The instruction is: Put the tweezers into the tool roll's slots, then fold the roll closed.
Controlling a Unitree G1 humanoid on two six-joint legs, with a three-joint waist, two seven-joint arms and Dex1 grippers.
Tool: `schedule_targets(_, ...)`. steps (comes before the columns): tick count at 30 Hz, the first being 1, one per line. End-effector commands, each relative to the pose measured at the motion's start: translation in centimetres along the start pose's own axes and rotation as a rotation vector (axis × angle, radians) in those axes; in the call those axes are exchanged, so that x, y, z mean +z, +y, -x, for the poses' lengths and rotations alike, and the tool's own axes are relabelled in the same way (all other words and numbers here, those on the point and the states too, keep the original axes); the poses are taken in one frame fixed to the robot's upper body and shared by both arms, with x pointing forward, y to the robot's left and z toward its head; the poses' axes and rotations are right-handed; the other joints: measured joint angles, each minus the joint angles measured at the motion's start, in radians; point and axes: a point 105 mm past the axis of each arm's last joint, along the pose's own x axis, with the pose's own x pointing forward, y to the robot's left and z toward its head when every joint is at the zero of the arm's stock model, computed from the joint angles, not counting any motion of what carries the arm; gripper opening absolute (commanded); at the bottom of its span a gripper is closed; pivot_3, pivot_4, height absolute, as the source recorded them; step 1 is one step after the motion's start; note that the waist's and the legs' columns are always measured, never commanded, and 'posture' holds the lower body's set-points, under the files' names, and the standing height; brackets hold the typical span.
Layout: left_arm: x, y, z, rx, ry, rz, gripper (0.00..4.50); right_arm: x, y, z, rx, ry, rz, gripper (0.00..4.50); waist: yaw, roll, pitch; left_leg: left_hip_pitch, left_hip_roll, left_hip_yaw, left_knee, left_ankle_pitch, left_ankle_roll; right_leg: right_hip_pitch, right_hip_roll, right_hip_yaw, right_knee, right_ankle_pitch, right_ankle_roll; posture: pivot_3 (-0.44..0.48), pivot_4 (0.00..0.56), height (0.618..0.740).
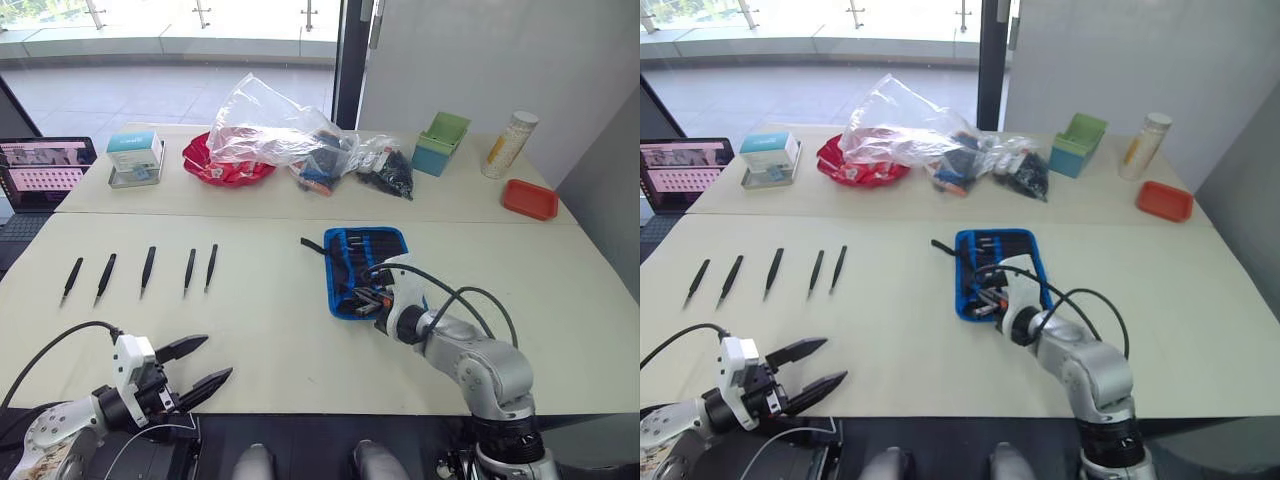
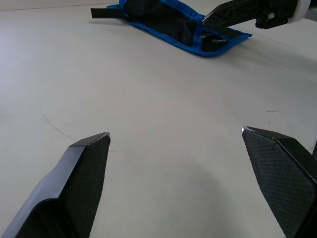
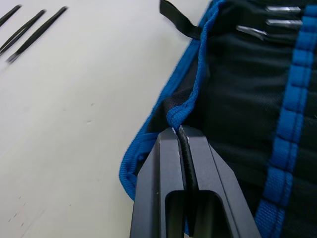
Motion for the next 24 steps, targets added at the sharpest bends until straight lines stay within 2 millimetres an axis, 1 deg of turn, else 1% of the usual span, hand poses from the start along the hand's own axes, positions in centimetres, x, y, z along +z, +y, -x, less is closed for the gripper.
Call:
schedule_targets(1,0.5,-0.2,-0.4,-0.029,-0.008,-0.02,4.5,1.4,2.2,0.7,0.098,-0.056,0.145,0.03,0.0,0.0,0.0,0.0,0.0,0.0,0.0,0.0,0.0,0.0,0.0,0.0,0.0,0.0,0.0,0.0,0.15,0.723)
schedule_targets(3,0.5,-0.1,-0.5,-0.029,-0.004,-0.016,4.5,1.5,2.7,0.9,0.13,-0.056,0.193,0.03,0.001,0.0,0.0,0.0,0.0,0.0,0.0,0.0,0.0,0.0,0.0,0.0,-0.001,0.0,0.0,0.0,0.15,0.723)
schedule_targets(5,0.5,0.1,-0.6,-0.033,0.005,-0.017,4.5,1.4,3.5,1.3,0.179,-0.046,0.281,0.03,0.002,0.0,0.0,0.0,0.0,0.0,0.0,0.0,0.0,0.0,0.0,0.0,-0.001,0.0,0.0,0.0,0.15,0.723)
schedule_targets(8,0.8,0.3,-1.0,-0.113,0.018,0.01,4.5,0.9,4.8,2.0,0.294,-0.035,0.423,0.03,0.005,0.0,0.0,0.0,0.0,0.0,0.0,0.0,0.0,0.0,0.0,0.0,-0.001,0.0,0.0,0.0,0.15,0.723)
schedule_targets(11,1.2,0.9,-1.7,-0.185,0.062,-0.068,4.5,0.1,5.2,2.6,0.379,-0.005,0.536,0.03,0.007,0.0,0.0,0.0,0.0,0.0,0.0,0.0,0.0,0.0,0.0,-0.001,-0.002,0.0,0.0,0.0,0.15,0.723)
schedule_targets(13,1.9,1.5,-2.5,-0.22,0.065,-0.112,4.5,-0.4,5.4,3.0,0.419,0.012,0.596,0.03,0.007,-0.001,0.0,0.0,0.0,0.0,0.0,0.0,0.0,0.001,0.0,0.0,-0.002,0.0,0.0,0.0,0.15,0.723)
schedule_targets(15,3.1,2.2,-4.5,-0.288,0.084,-0.204,4.5,-0.9,5.5,3.6,0.473,0.034,0.653,0.03,0.015,-0.001,0.0,0.0,-0.001,0.0,0.001,0.0,0.0,0.001,0.0,0.0,-0.002,0.0,0.0,0.0,0.15,0.723)
schedule_targets(19,4.5,3.0,-6.9,-0.371,0.101,-0.302,4.5,-1.4,5.5,4.0,0.521,0.05,0.699,0.03,0.024,-0.001,0.001,-0.001,-0.001,-0.001,0.003,0.0,0.0,0.001,0.0,-0.001,-0.002,0.0,0.0,0.0,0.15,0.723)
schedule_targets(21,6.7,3.9,-9.7,-0.467,0.108,-0.426,4.5,-1.9,5.4,4.3,0.567,0.075,0.748,0.03,0.032,-0.001,0.001,-0.001,-0.001,-0.001,0.003,0.0,0.0,0.001,0.0,-0.001,-0.001,0.0,0.0,0.0,0.15,0.723)
schedule_targets(22,7.5,4.1,-10.8,-0.507,0.121,-0.486,4.5,-2.1,5.4,4.4,0.585,0.086,0.768,0.03,0.041,-0.001,0.001,-0.002,-0.001,-0.002,0.003,0.0,0.0,0.0,0.001,-0.001,-0.002,0.0,0.0,0.0,0.15,0.723)
schedule_targets(24,8.2,4.5,-12.2,-0.569,0.156,-0.59,4.5,-2.3,5.3,4.5,0.607,0.097,0.791,0.03,0.046,-0.001,0.001,-0.005,-0.002,-0.004,0.005,0.0,0.0,0.0,0.001,-0.002,-0.002,0.0,0.0,0.0,0.15,0.723)
